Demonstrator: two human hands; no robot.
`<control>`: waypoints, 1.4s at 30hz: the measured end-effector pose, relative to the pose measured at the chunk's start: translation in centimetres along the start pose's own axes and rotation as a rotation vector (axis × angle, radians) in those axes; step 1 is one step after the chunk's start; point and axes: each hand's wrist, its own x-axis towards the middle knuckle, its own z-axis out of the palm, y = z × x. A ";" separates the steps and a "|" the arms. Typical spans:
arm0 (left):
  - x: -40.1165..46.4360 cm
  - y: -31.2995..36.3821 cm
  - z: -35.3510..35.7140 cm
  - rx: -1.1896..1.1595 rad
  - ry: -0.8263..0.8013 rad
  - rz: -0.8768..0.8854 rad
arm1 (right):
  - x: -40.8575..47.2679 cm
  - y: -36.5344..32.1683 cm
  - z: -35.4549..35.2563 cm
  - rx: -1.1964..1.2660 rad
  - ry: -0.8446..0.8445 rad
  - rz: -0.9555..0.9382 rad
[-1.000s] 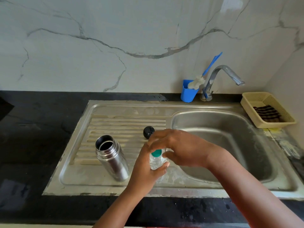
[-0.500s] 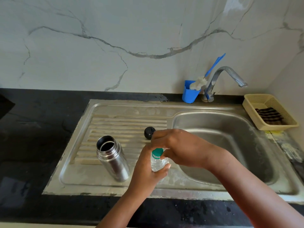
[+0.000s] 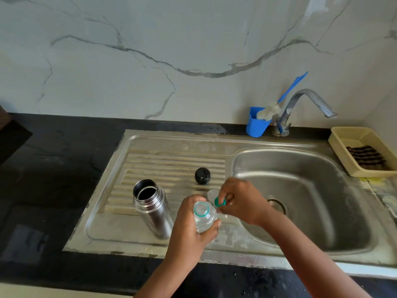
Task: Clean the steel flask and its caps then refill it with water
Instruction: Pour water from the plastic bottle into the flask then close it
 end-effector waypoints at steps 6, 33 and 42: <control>0.0 -0.1 0.2 0.063 -0.004 0.025 | -4.1 4.2 5.4 -0.048 -0.150 0.220; -0.2 4.0 -4.7 0.334 0.242 0.507 | -4.1 0.0 10.7 0.641 0.135 0.237; 0.5 0.7 -10.0 0.169 0.331 0.153 | -3.6 0.0 11.4 0.662 0.134 0.335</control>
